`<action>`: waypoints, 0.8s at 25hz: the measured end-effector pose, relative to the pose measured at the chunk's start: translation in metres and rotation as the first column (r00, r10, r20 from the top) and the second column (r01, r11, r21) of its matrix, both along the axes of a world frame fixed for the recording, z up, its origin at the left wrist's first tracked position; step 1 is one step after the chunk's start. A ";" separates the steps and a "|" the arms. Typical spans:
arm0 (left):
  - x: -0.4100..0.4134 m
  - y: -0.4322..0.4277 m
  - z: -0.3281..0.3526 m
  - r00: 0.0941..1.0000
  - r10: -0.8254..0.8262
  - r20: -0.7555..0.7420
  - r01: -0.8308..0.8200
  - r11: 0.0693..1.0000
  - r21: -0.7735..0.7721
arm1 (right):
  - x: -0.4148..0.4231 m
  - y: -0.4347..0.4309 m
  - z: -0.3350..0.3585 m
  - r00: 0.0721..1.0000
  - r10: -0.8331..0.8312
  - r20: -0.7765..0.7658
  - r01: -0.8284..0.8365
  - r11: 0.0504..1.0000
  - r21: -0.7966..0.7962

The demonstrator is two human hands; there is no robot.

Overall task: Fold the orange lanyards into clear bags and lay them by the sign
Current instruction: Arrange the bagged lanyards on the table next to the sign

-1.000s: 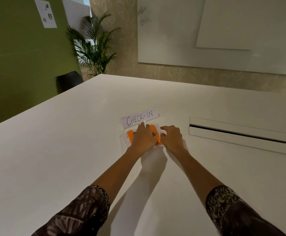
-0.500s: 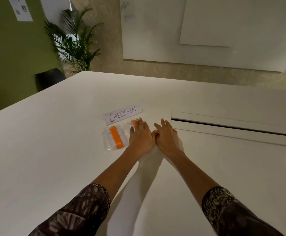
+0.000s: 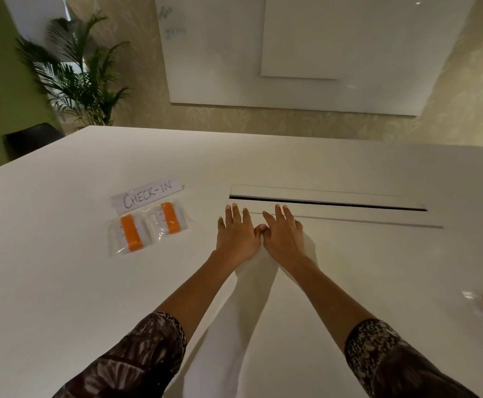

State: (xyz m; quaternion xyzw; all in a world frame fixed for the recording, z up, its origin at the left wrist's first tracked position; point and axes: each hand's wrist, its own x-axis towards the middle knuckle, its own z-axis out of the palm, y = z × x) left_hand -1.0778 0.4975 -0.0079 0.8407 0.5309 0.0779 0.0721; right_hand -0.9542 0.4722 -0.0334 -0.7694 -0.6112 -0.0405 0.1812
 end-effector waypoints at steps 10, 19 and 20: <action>0.142 -0.066 0.000 0.992 -0.120 0.032 0.121 0.993 -0.011 | 0.132 -0.087 0.005 0.992 -0.121 0.028 0.121 0.993 -0.003; 0.226 -0.101 0.000 0.952 -0.306 0.007 0.306 0.952 -0.008 | 0.202 -0.147 0.008 0.950 -0.311 0.019 0.311 0.950 -0.005; 0.231 -0.104 0.000 0.947 -0.320 0.010 0.320 0.947 -0.009 | 0.206 -0.152 0.009 0.945 -0.327 0.013 0.327 0.945 -0.002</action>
